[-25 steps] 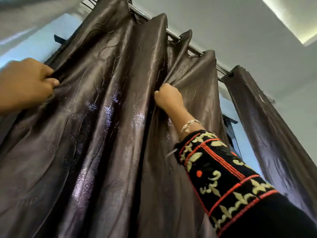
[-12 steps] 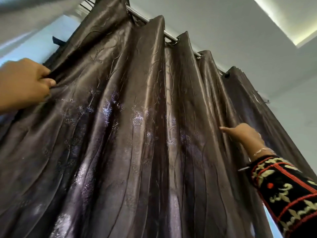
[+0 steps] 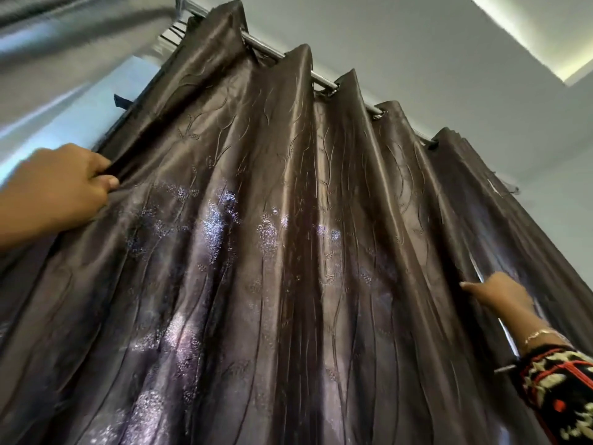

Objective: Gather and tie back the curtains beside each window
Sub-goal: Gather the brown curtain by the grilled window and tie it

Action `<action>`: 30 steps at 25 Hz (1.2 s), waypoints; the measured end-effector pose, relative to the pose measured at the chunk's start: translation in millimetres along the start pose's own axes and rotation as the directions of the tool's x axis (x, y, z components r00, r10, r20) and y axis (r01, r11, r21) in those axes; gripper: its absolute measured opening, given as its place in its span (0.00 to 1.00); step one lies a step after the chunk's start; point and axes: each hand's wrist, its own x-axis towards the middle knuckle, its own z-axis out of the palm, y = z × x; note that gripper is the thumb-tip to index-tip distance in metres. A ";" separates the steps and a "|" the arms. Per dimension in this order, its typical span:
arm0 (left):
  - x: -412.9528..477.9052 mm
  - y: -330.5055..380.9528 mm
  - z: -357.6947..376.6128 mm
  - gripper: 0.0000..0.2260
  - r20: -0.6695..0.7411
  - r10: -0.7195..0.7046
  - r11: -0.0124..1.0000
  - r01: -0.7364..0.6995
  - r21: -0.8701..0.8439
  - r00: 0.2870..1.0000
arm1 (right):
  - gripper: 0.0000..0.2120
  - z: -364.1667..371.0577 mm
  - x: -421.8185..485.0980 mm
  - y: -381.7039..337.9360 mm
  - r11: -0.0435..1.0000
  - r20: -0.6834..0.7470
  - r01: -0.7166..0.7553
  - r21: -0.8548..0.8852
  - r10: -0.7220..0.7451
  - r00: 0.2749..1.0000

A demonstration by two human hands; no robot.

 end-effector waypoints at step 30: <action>15.6 37.6 -127.3 0.09 0.269 -0.026 0.999 0.016 0.040 0.963 | 0.14 -21.2 -298.8 -364.0 0.304 -0.080 0.695 0.652 -0.883 0.462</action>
